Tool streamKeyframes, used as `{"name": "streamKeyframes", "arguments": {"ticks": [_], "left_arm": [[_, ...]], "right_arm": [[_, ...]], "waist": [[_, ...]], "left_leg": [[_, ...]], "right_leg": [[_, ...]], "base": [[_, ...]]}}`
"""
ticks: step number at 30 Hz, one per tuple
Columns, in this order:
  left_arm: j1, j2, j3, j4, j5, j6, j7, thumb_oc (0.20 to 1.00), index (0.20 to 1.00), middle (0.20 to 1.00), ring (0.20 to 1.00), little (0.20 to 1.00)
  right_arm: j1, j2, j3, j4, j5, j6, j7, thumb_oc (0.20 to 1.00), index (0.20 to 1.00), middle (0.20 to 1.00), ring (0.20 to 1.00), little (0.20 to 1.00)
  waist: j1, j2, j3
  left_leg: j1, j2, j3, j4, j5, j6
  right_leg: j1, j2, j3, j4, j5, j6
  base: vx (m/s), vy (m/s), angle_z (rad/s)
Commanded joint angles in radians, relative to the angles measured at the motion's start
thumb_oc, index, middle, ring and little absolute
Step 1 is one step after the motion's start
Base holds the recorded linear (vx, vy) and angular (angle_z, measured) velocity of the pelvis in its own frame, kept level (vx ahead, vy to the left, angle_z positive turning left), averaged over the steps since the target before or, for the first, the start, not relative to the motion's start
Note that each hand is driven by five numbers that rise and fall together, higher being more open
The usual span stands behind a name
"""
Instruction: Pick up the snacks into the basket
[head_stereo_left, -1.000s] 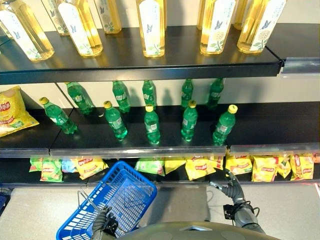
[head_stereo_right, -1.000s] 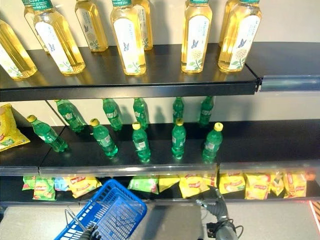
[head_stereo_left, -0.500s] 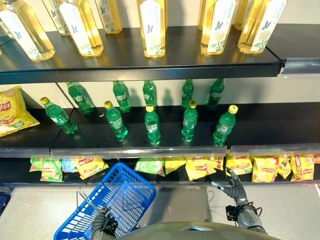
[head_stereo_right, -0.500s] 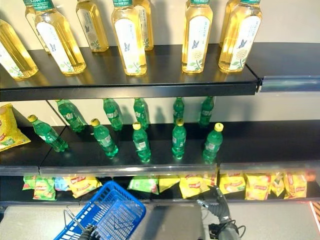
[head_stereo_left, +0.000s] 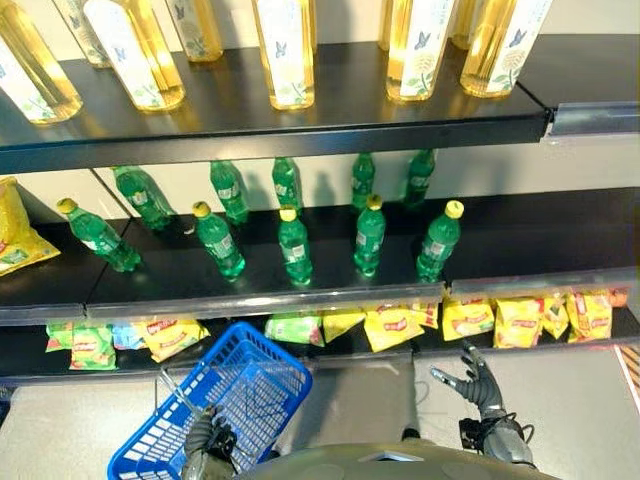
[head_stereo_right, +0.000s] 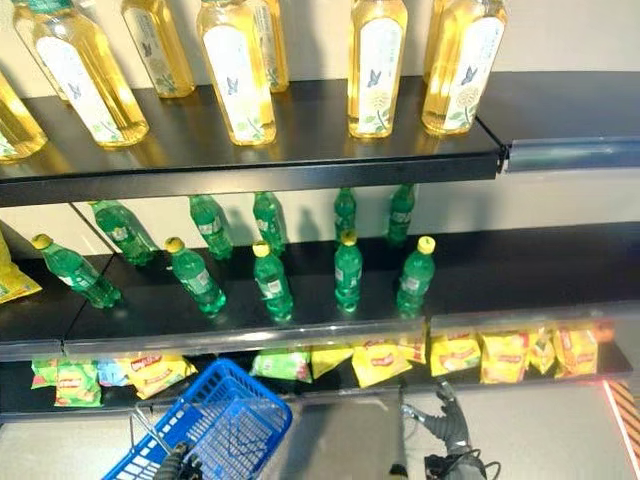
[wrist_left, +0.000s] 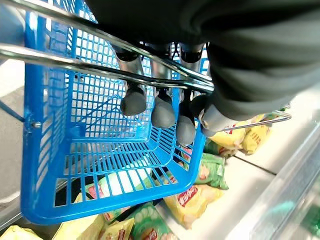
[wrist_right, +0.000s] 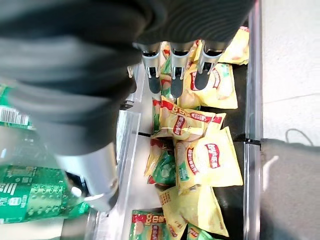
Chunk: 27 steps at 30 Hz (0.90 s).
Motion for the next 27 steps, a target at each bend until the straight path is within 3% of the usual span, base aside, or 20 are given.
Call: {"name": "streamKeyframes", "arguments": {"ticks": [1, 8, 12, 18, 27], "left_arm": [[-0.045, 0.066, 0.035, -0.088, -0.021, -0.102, -0.01, 0.2, 0.2, 0.2, 0.2, 0.2], [-0.06, 0.066, 0.034, -0.118, -0.052, -0.093, 0.005, 0.2, 0.2, 0.2, 0.2, 0.2], [-0.064, 0.063, 0.033, -0.118, -0.056, -0.087, 0.011, 0.2, 0.2, 0.2, 0.2, 0.2], [-0.066, 0.057, 0.036, -0.122, -0.064, -0.093, 0.021, 0.2, 0.2, 0.2, 0.2, 0.2], [-0.06, 0.051, 0.034, -0.125, -0.07, -0.103, 0.024, 0.2, 0.2, 0.2, 0.2, 0.2]], "right_arm": [[-0.04, -0.01, -0.015, -0.101, 0.04, -0.073, -0.006, 1.0, 1.0, 1.0, 1.0, 1.0], [-0.061, -0.02, -0.015, -0.135, 0.039, -0.073, -0.015, 1.0, 1.0, 1.0, 1.0, 1.0], [-0.077, -0.025, -0.024, -0.155, 0.038, -0.074, -0.031, 1.0, 1.0, 1.0, 1.0, 1.0], [-0.082, -0.039, -0.043, -0.269, 0.032, -0.106, -0.051, 1.0, 1.0, 1.0, 1.0, 1.0], [-0.041, -0.039, -0.13, -0.477, 0.074, -0.17, -0.08, 1.0, 1.0, 1.0, 1.0, 1.0]], "waist": [[-0.017, -0.024, 0.063], [-0.019, -0.01, 0.105], [-0.017, -0.003, 0.112], [-0.018, -0.002, 0.12], [-0.026, -0.005, 0.109]], "left_leg": [[-0.12, 0.03, -0.015, 0.273, -0.135, 0.039], [-0.314, 0.103, -0.036, 0.554, -0.237, 0.04], [-0.379, 0.123, -0.042, 0.639, -0.267, 0.044], [-0.429, 0.142, -0.043, 0.714, -0.294, 0.045], [-0.406, 0.146, -0.032, 0.7, -0.301, 0.045]], "right_leg": [[-0.051, -0.015, -0.033, 0.22, -0.097, -0.02], [-0.239, -0.039, -0.015, 0.498, -0.216, -0.056], [-0.314, -0.046, -0.005, 0.583, -0.252, -0.066], [-0.377, -0.053, 0.008, 0.655, -0.284, -0.068], [-0.369, -0.056, 0.012, 0.653, -0.293, -0.063]], "base": [[-0.12, -0.036, 0.03], [-0.12, -0.039, 0.07], [-0.06, -0.013, -0.03], [-0.01, 0.0, -0.01], [0.03, 0.003, -0.01]]}}
